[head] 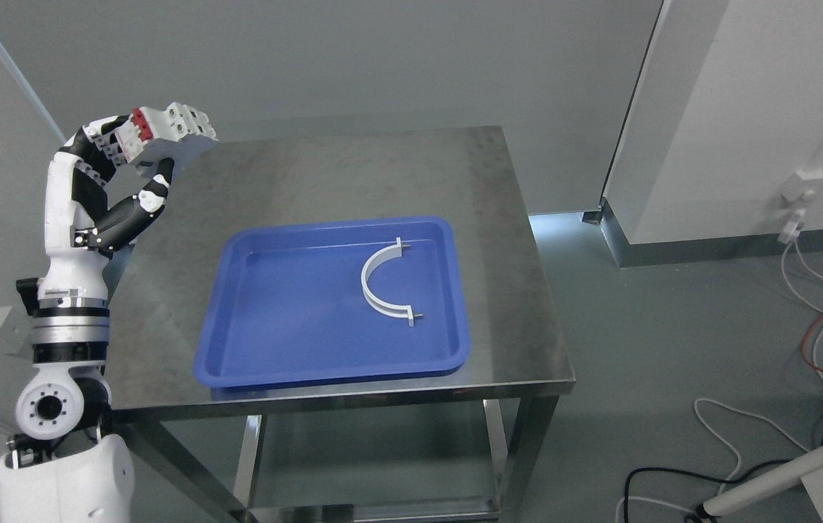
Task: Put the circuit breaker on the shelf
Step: 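Lift the circuit breaker off the blue tray with the left hand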
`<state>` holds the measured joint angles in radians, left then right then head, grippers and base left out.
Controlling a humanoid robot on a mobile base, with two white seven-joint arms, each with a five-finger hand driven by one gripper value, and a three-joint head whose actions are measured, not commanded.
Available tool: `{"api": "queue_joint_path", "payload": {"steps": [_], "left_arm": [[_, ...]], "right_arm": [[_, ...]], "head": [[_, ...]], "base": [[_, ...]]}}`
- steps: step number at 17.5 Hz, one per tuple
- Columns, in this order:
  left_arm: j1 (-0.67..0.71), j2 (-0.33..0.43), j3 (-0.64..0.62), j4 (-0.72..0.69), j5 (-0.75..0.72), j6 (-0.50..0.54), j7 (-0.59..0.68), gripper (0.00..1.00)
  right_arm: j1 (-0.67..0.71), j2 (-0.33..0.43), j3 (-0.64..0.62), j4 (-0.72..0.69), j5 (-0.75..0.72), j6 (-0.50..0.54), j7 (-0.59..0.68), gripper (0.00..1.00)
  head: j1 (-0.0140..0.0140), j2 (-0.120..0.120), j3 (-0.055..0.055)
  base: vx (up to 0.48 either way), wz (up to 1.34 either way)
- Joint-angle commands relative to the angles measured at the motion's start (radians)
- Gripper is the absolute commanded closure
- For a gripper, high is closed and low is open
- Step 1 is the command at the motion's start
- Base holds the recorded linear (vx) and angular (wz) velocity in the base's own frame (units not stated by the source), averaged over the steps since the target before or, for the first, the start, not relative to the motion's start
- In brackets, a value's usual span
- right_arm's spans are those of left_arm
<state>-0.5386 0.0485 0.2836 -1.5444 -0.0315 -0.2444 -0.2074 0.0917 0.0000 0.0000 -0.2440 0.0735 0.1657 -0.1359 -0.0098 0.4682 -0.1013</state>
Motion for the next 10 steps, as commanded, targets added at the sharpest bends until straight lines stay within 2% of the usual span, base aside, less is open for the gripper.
{"api": "queue_joint_path", "payload": {"steps": [1, 5, 10], "left_arm": [[0.087, -0.031, 0.065, -0.039, 0.007, -0.058, 0.016, 0.9], [0.101, -0.031, 0.06, -0.042, 0.007, -0.053, 0.016, 0.9], [0.101, -0.031, 0.06, -0.042, 0.007, -0.046, 0.016, 0.9]], "right_arm": [[0.0, -0.017, 0.02, 0.0, 0.0, -0.086, 0.001, 0.0], [0.0, -0.017, 0.02, 0.0, 0.0, -0.086, 0.001, 0.0], [0.0, -0.017, 0.02, 0.0, 0.0, -0.086, -0.001, 0.0]], "head": [[0.0, 0.0, 0.0], [0.0, 0.0, 0.0], [0.0, 0.0, 0.0]], "base": [[-0.207, -0.01], [-0.25, -0.03], [-0.36, -0.17]]}}
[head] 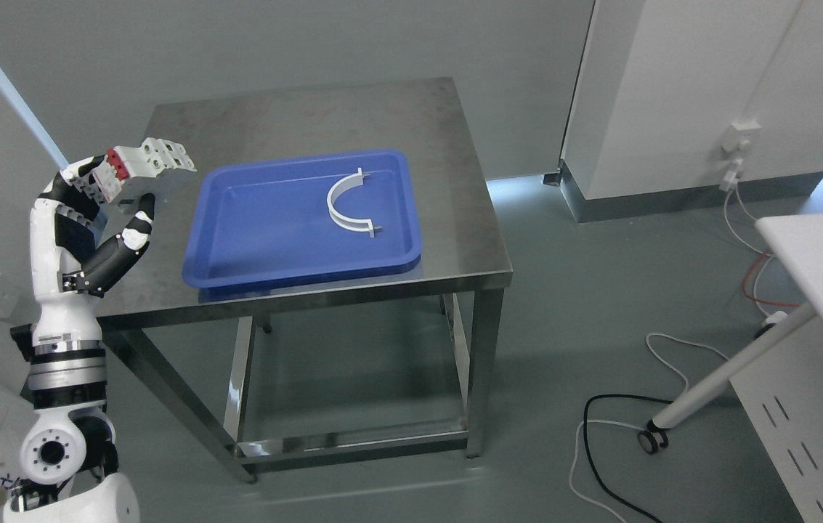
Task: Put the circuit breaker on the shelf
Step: 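Carry the breaker in the left hand while turning toward the bin shelf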
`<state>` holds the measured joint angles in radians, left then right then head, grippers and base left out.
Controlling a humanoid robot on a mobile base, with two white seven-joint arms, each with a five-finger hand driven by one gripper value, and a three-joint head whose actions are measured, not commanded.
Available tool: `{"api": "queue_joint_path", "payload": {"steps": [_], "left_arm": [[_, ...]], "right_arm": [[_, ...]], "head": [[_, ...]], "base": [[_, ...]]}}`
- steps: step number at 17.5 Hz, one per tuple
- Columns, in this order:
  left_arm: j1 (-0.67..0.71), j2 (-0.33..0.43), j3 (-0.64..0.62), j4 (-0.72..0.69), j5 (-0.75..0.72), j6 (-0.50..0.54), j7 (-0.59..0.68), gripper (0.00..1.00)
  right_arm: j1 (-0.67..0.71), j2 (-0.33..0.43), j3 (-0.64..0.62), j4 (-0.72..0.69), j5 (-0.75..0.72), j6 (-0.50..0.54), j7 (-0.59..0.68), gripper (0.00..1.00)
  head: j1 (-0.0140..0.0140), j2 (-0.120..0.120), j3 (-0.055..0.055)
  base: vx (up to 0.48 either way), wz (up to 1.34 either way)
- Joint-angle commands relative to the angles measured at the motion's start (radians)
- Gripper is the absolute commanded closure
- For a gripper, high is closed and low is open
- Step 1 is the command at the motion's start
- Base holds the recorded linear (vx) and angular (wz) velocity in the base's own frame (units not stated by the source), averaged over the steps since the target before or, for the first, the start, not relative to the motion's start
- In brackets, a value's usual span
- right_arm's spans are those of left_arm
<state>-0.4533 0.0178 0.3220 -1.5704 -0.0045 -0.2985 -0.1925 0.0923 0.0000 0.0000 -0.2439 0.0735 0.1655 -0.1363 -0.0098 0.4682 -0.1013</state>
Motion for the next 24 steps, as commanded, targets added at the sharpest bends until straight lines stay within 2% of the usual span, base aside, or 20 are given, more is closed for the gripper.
{"api": "queue_joint_path", "payload": {"steps": [1, 14, 17, 24], "left_arm": [[0.016, 0.0, 0.022, -0.016, -0.02, 0.009, 0.002, 0.9], [-0.011, 0.0, -0.009, -0.014, -0.017, 0.018, 0.002, 0.9], [-0.051, 0.0, -0.027, -0.014, -0.017, 0.021, 0.002, 0.9], [-0.064, 0.0, -0.099, -0.011, -0.017, 0.021, 0.01, 0.89]], "right_arm": [[0.0, -0.017, 0.02, -0.002, 0.0, -0.086, 0.0, 0.0], [0.0, -0.017, 0.02, 0.0, 0.0, -0.086, 0.001, 0.0], [0.0, -0.017, 0.02, 0.0, 0.0, -0.086, 0.001, 0.0], [0.0, -0.017, 0.02, 0.0, -0.001, -0.086, 0.0, 0.0]], "head": [[0.0, 0.0, 0.0], [0.0, 0.0, 0.0], [0.0, 0.0, 0.0], [0.0, 0.0, 0.0]], "base": [[-0.406, -0.12], [-0.41, 0.34], [-0.336, 1.1], [-0.203, 1.75]]}}
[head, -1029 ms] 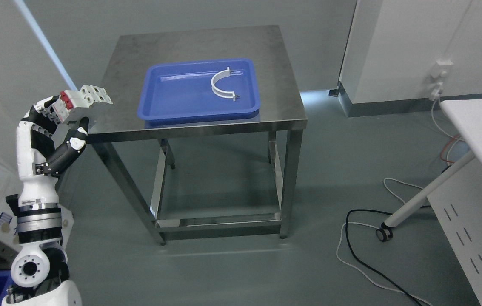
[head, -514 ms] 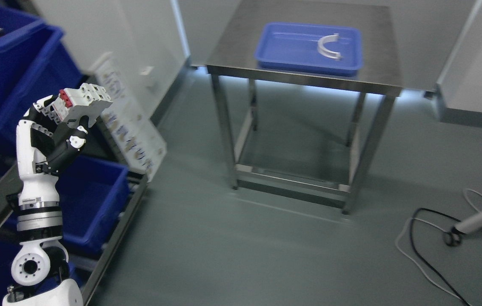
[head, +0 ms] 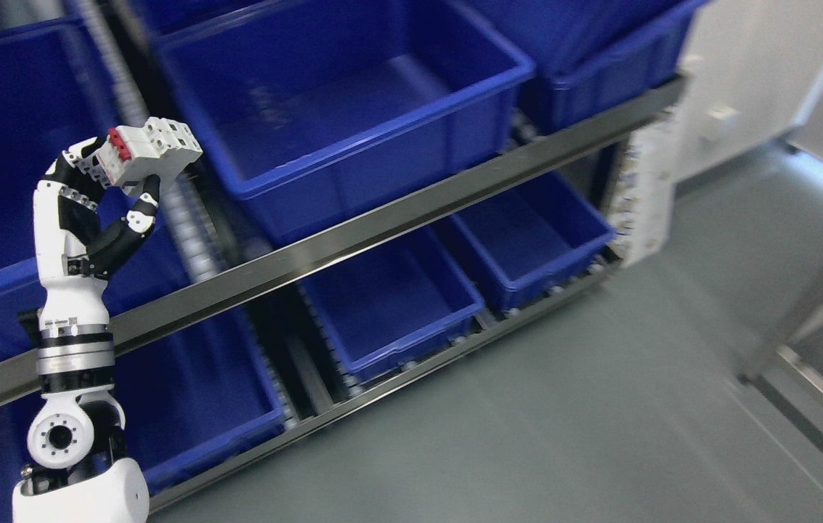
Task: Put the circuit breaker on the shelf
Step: 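Carry the breaker in the left hand while turning toward the bin shelf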
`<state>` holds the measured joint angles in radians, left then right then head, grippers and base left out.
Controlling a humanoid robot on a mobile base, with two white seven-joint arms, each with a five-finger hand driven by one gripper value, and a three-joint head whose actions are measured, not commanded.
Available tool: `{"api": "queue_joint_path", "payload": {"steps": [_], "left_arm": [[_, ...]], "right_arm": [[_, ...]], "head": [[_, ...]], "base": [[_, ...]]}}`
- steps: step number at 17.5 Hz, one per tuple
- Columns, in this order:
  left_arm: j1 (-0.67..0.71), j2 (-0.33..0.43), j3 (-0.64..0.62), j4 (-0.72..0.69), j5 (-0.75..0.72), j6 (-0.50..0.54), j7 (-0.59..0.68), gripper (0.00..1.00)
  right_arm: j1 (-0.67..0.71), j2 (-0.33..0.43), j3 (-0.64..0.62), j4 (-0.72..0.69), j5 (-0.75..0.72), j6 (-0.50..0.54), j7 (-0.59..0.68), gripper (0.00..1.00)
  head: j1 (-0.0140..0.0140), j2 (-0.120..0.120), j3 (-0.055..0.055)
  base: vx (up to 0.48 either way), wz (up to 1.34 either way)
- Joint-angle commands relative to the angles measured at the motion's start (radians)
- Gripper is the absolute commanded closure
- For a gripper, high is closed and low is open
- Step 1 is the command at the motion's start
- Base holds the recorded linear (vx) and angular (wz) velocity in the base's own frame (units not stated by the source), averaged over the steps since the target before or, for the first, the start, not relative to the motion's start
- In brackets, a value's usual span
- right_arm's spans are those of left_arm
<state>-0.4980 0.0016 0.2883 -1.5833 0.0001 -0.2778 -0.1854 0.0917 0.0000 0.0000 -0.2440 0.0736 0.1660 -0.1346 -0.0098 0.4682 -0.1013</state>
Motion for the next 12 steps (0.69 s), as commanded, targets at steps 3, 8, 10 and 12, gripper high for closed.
{"api": "queue_joint_path", "payload": {"steps": [3, 8, 10, 12], "left_arm": [[-0.051, 0.016, -0.078, 0.016, -0.022, 0.02, 0.004, 0.89], [-0.209, 0.016, -0.078, 0.138, -0.034, 0.086, 0.004, 0.89], [-0.278, 0.016, -0.067, 0.213, -0.067, 0.11, 0.004, 0.89], [-0.336, 0.056, -0.069, 0.314, -0.13, 0.132, 0.004, 0.89]], "right_arm": [[0.0, -0.017, 0.02, 0.0, 0.0, -0.086, 0.0, 0.0], [0.0, -0.017, 0.02, 0.0, 0.0, -0.086, 0.0, 0.0], [0.0, -0.017, 0.02, 0.0, 0.0, -0.086, -0.002, 0.0], [0.0, -0.017, 0.02, 0.0, 0.0, -0.088, 0.0, 0.0]], "head": [[0.0, 0.0, 0.0], [0.0, 0.0, 0.0], [0.0, 0.0, 0.0], [0.0, 0.0, 0.0]], "base": [[-0.032, 1.18], [0.086, 0.55], [0.11, 0.12], [0.131, 0.11]]}}
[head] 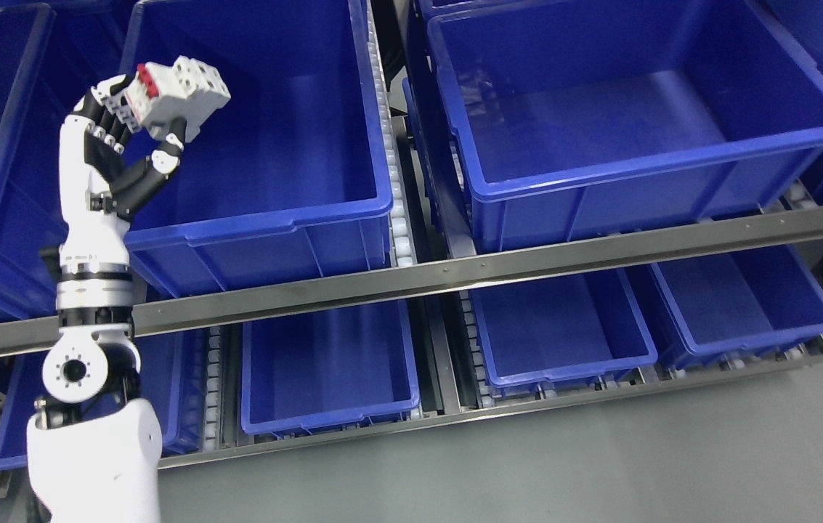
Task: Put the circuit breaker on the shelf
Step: 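Carry the breaker in the left hand while turning toward the bin shelf, then lower the breaker with the left hand into the upper blue bin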
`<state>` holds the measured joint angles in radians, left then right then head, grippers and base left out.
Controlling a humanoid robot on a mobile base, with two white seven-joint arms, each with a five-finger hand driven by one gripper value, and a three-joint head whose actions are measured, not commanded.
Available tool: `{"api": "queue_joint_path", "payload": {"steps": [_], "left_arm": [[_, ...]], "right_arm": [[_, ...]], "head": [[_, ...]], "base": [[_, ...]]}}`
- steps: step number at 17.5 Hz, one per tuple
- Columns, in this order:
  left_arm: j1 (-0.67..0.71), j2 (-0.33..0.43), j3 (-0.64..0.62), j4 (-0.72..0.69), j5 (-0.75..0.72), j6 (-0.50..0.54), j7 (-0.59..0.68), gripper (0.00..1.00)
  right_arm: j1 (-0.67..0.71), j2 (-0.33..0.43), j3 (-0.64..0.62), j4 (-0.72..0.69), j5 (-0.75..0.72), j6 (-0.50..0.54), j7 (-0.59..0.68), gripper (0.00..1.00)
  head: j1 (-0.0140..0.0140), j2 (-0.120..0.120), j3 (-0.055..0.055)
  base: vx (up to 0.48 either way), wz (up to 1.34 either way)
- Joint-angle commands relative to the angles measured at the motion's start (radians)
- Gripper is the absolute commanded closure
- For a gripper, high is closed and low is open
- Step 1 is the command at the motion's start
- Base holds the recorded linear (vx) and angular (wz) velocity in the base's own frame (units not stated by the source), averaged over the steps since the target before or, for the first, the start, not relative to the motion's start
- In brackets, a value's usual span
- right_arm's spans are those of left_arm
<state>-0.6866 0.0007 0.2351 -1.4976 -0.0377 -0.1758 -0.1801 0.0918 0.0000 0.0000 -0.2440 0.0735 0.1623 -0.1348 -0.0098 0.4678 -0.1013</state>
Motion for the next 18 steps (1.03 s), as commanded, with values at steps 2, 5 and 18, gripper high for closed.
{"api": "queue_joint_path", "payload": {"steps": [2, 5, 18], "left_arm": [[-0.223, 0.126, -0.023, 0.378, -0.142, 0.029, -0.001, 0.89], [-0.307, 0.154, -0.025, 0.622, -0.209, 0.019, 0.002, 0.89], [-0.534, 0.157, -0.137, 1.18, -0.292, 0.022, 0.177, 0.89]], "right_arm": [[0.0, -0.017, 0.02, 0.0, 0.0, -0.083, -0.002, 0.0], [0.0, -0.017, 0.02, 0.0, 0.0, -0.084, -0.002, 0.0], [0.0, -0.017, 0.02, 0.0, 0.0, -0.083, 0.0, 0.0]], "head": [[0.0, 0.0, 0.0], [0.0, 0.0, 0.0], [0.0, 0.0, 0.0]], "base": [[0.147, 0.09], [0.153, -0.02], [0.066, -0.06]]}}
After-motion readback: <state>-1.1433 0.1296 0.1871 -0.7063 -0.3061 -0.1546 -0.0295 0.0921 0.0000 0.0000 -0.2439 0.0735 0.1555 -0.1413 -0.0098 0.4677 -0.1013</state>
